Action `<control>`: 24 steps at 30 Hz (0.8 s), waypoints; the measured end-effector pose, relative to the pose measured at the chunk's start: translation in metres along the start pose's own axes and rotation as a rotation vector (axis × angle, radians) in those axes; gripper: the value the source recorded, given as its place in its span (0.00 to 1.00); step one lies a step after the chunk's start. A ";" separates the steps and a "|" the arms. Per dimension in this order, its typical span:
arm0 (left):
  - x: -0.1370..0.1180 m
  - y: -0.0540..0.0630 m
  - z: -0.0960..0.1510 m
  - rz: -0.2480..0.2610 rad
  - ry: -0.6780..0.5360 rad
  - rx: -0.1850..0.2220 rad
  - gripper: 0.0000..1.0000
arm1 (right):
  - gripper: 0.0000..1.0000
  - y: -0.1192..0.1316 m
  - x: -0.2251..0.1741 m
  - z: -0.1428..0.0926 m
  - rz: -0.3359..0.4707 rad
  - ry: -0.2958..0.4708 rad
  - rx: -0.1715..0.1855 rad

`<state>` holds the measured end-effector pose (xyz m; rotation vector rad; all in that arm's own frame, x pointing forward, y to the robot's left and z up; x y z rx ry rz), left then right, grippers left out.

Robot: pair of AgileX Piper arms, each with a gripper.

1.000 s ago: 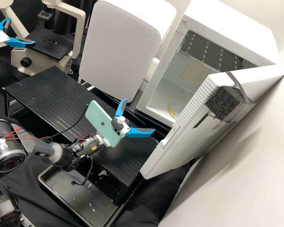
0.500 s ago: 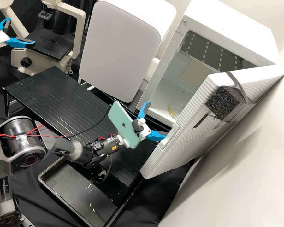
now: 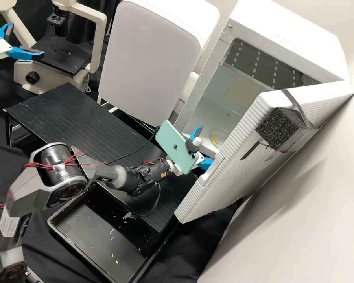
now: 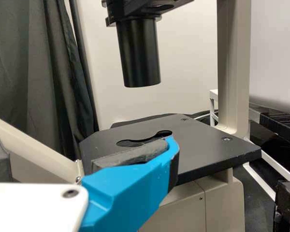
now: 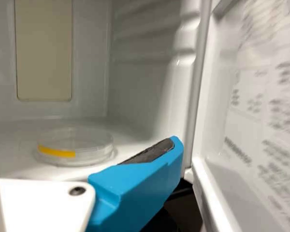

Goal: Take the petri dish out of the incubator

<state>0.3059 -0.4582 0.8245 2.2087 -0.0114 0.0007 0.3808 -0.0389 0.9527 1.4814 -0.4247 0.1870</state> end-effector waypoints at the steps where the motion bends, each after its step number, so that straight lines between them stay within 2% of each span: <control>1: 0.000 0.000 0.000 0.000 0.000 0.000 1.00 | 1.00 -0.001 0.001 0.001 -0.004 -0.003 0.000; 18: 0.000 0.000 0.000 0.000 0.000 0.000 1.00 | 1.00 -0.005 0.007 0.002 -0.011 -0.014 0.007; 24: 0.000 0.000 0.000 0.000 0.000 0.000 1.00 | 1.00 -0.002 0.003 -0.016 -0.006 0.028 0.021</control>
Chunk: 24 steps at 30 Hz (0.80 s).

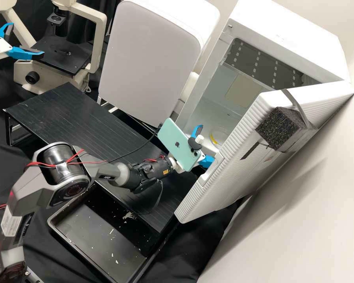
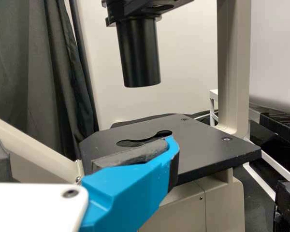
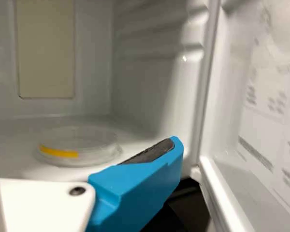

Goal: Take the petri dish out of the incubator

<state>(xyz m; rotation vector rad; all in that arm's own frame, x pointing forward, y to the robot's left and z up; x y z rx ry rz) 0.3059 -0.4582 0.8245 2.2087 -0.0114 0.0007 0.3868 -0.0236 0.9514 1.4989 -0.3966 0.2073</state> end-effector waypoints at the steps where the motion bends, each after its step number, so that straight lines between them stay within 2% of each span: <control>1: 0.000 0.000 0.000 0.000 0.000 0.000 1.00 | 1.00 0.000 -0.001 -0.003 -0.002 0.007 0.001; 6: 0.000 0.000 0.000 0.000 0.000 0.000 1.00 | 1.00 -0.005 -0.003 -0.018 -0.012 0.042 0.010; 9: 0.000 0.000 0.000 0.000 0.000 0.000 1.00 | 1.00 -0.007 -0.003 -0.019 -0.013 0.038 0.020; 24: 0.000 0.000 0.000 0.000 0.000 0.000 1.00 | 1.00 -0.036 0.020 0.007 -0.060 -0.016 0.011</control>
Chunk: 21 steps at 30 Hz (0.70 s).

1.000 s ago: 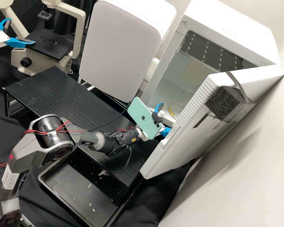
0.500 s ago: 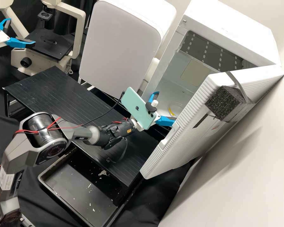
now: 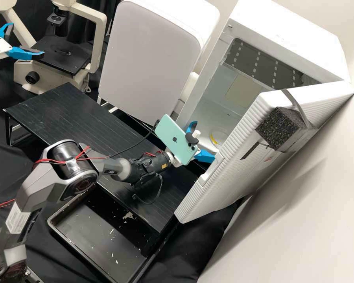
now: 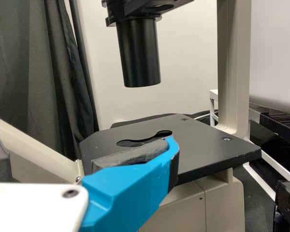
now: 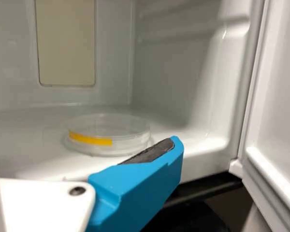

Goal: Take the petri dish out of the incubator

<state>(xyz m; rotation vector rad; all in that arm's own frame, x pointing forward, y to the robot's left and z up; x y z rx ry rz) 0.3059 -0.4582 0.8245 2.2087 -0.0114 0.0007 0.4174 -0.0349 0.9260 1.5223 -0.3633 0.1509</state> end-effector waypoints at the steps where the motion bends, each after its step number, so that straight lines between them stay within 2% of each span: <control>1: 0.000 0.000 0.000 0.000 0.000 0.000 1.00 | 1.00 -0.001 0.002 0.001 0.000 -0.002 0.001; 12: 0.000 0.000 0.000 0.000 0.000 0.000 1.00 | 1.00 0.002 0.029 0.016 0.040 -0.003 -0.003; 17: 0.000 0.000 0.000 0.000 0.000 0.000 1.00 | 1.00 -0.001 0.037 0.021 0.005 -0.003 0.019; 21: 0.000 0.000 0.000 0.000 0.000 0.000 1.00 | 1.00 -0.002 0.041 0.023 -0.062 0.034 0.095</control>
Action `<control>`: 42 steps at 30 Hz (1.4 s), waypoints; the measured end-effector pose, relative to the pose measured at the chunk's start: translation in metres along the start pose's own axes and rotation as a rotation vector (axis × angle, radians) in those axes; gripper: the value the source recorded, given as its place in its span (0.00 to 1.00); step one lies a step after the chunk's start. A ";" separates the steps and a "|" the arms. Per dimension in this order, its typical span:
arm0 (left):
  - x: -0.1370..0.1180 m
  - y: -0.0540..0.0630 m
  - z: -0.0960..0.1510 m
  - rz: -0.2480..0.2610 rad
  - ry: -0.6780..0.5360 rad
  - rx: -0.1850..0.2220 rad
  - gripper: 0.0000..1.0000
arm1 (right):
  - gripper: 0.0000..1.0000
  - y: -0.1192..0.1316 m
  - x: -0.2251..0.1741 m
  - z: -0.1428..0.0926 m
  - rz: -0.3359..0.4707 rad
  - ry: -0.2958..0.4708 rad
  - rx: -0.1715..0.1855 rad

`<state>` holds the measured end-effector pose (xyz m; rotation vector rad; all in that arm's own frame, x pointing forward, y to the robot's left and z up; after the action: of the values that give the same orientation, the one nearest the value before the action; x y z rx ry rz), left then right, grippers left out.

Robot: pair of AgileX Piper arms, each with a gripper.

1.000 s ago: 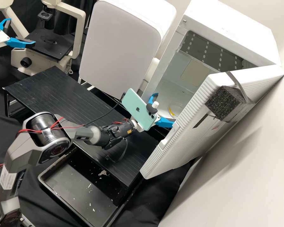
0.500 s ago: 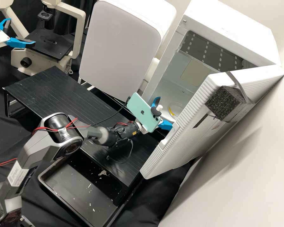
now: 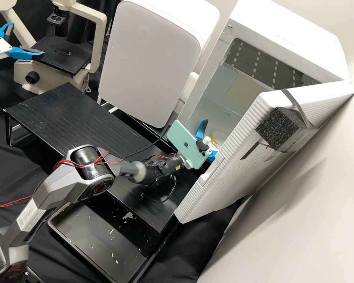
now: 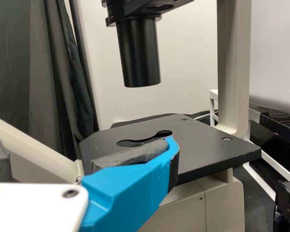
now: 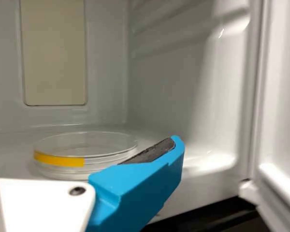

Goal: Take the petri dish out of the incubator

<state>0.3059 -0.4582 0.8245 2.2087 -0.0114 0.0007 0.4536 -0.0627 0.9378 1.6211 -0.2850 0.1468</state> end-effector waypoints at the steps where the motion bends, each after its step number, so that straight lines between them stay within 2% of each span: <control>1: 0.000 0.000 0.000 0.000 0.000 0.000 1.00 | 1.00 0.000 0.001 0.000 -0.017 0.009 0.014; 3: 0.000 0.000 0.000 0.000 0.000 0.000 1.00 | 1.00 0.000 0.002 0.000 -0.064 0.028 0.038; 6: 0.000 0.000 0.000 0.000 0.000 0.000 1.00 | 1.00 0.000 0.004 -0.005 -0.115 0.066 0.048; 12: 0.000 0.000 0.000 0.000 0.000 0.000 1.00 | 1.00 0.000 0.006 -0.007 -0.139 0.052 0.029; 14: 0.000 0.000 0.000 0.000 0.000 0.000 1.00 | 1.00 0.002 0.007 -0.008 -0.144 0.037 0.011; 16: 0.000 0.000 0.000 0.000 0.000 0.000 1.00 | 1.00 0.004 0.007 -0.009 -0.137 0.028 -0.023; 17: 0.000 0.000 0.000 0.000 0.000 0.000 1.00 | 1.00 0.004 0.007 -0.009 -0.134 0.017 -0.057; 19: 0.000 0.000 0.000 0.000 0.000 0.000 1.00 | 1.00 0.007 0.008 -0.010 -0.129 0.006 -0.086; 20: 0.000 0.000 0.000 0.000 0.000 0.000 1.00 | 1.00 0.008 0.008 -0.011 -0.133 -0.003 -0.113; 27: 0.000 0.000 0.000 0.000 0.000 0.000 1.00 | 1.00 0.010 0.009 -0.015 -0.169 -0.018 -0.153; 28: 0.000 0.000 0.000 0.000 0.000 0.000 1.00 | 0.00 0.009 0.010 -0.016 -0.182 -0.017 -0.149; 36: 0.000 0.000 0.000 0.000 0.000 0.000 1.00 | 0.00 0.006 0.009 -0.021 -0.250 0.005 -0.083; 42: 0.000 0.000 0.000 0.000 0.000 0.000 1.00 | 0.00 0.005 0.010 -0.022 -0.267 0.002 -0.075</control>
<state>0.3059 -0.4582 0.8245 2.2087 -0.0114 0.0007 0.4631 -0.0422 0.9472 1.5684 -0.0694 -0.0651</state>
